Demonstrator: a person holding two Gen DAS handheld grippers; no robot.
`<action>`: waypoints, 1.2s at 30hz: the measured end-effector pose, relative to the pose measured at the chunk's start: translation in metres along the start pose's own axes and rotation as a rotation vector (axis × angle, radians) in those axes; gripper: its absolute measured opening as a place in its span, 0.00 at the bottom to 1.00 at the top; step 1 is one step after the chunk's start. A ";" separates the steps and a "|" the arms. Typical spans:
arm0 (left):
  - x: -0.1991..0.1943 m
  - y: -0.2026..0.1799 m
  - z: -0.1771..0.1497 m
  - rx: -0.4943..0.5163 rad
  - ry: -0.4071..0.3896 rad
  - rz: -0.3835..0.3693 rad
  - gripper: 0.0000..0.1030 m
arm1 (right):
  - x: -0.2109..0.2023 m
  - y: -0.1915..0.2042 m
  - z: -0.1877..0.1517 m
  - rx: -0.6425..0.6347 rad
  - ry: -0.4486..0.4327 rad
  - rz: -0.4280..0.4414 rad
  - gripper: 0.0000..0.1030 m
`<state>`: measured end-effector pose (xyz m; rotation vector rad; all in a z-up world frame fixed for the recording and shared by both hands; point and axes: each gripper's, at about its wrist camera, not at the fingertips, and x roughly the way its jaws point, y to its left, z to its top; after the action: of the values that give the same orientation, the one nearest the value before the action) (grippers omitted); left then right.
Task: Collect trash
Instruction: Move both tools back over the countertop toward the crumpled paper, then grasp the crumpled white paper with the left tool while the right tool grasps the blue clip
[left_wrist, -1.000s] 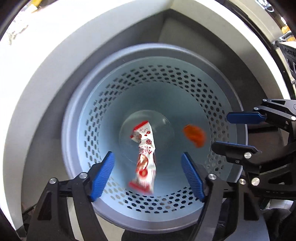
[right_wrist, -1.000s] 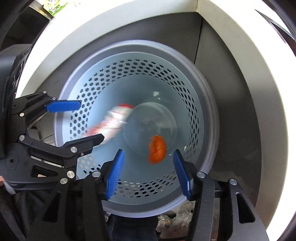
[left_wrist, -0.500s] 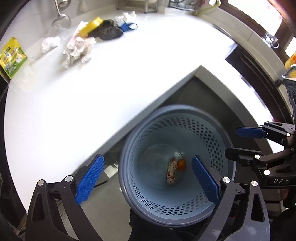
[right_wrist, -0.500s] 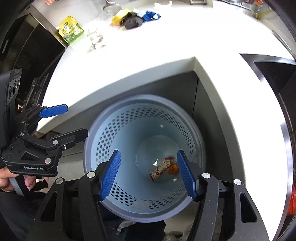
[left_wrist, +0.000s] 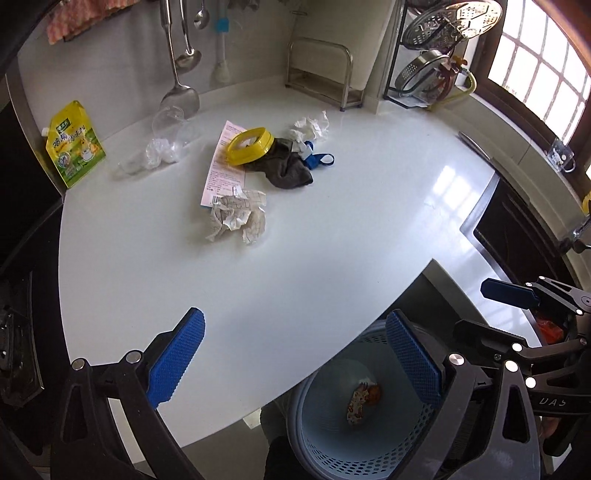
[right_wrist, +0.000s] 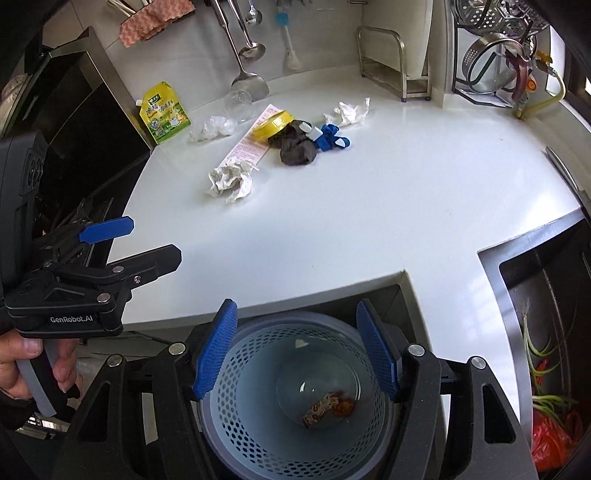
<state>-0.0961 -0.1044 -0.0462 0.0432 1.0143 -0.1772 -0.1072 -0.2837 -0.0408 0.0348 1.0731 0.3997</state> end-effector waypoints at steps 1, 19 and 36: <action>-0.001 0.001 0.004 0.000 -0.005 0.002 0.94 | -0.001 0.001 0.004 -0.002 -0.005 -0.001 0.62; 0.056 0.028 0.044 -0.004 0.016 0.103 0.94 | 0.038 -0.003 0.066 -0.004 0.012 -0.039 0.63; 0.138 0.056 0.072 -0.064 0.075 0.133 0.92 | 0.100 -0.024 0.113 0.066 0.046 -0.036 0.63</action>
<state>0.0451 -0.0757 -0.1277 0.0590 1.0876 -0.0221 0.0387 -0.2541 -0.0762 0.0653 1.1304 0.3344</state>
